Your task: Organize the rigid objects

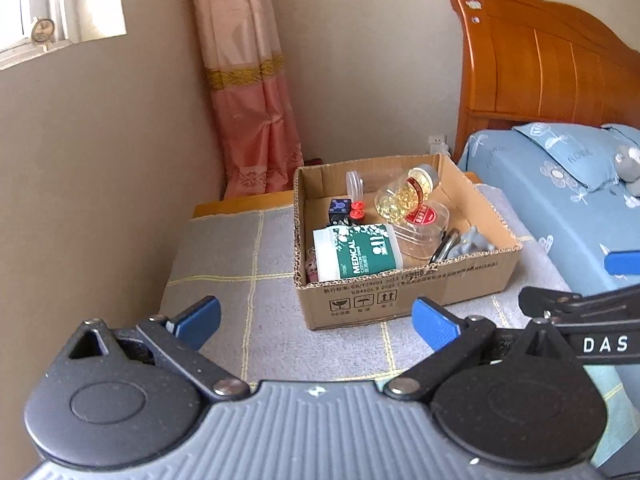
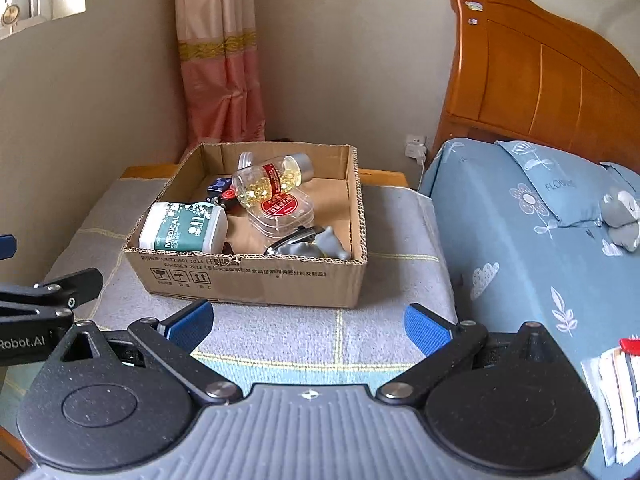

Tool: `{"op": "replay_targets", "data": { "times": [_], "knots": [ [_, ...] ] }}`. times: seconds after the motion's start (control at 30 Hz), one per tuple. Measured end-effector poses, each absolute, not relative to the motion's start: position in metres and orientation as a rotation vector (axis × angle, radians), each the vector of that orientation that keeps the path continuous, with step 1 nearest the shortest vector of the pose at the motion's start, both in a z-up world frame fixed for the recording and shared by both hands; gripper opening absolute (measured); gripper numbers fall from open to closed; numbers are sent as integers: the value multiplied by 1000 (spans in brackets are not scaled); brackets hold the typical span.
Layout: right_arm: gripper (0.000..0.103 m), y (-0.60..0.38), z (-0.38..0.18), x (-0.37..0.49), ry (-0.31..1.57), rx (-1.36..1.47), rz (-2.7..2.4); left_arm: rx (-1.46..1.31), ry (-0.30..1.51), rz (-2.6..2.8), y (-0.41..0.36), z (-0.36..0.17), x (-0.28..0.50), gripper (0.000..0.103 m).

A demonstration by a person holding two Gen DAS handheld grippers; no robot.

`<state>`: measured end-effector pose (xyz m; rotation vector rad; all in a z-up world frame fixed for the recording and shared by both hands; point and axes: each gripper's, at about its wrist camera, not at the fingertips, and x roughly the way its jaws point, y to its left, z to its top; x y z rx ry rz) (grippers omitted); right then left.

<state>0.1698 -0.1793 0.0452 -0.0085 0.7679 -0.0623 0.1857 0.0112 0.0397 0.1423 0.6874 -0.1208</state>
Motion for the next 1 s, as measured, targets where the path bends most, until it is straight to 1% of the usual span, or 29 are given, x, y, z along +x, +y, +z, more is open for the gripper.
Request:
{"op": "replay_targets", "data": {
  "times": [0.23,1.0],
  "knots": [
    [103,-181,50,165,745,13,-85,143,668,-70,11,46,176,102],
    [103,-178,49,166,741,20,-84,107,704,-72,10,43,176,102]
  ]
}}
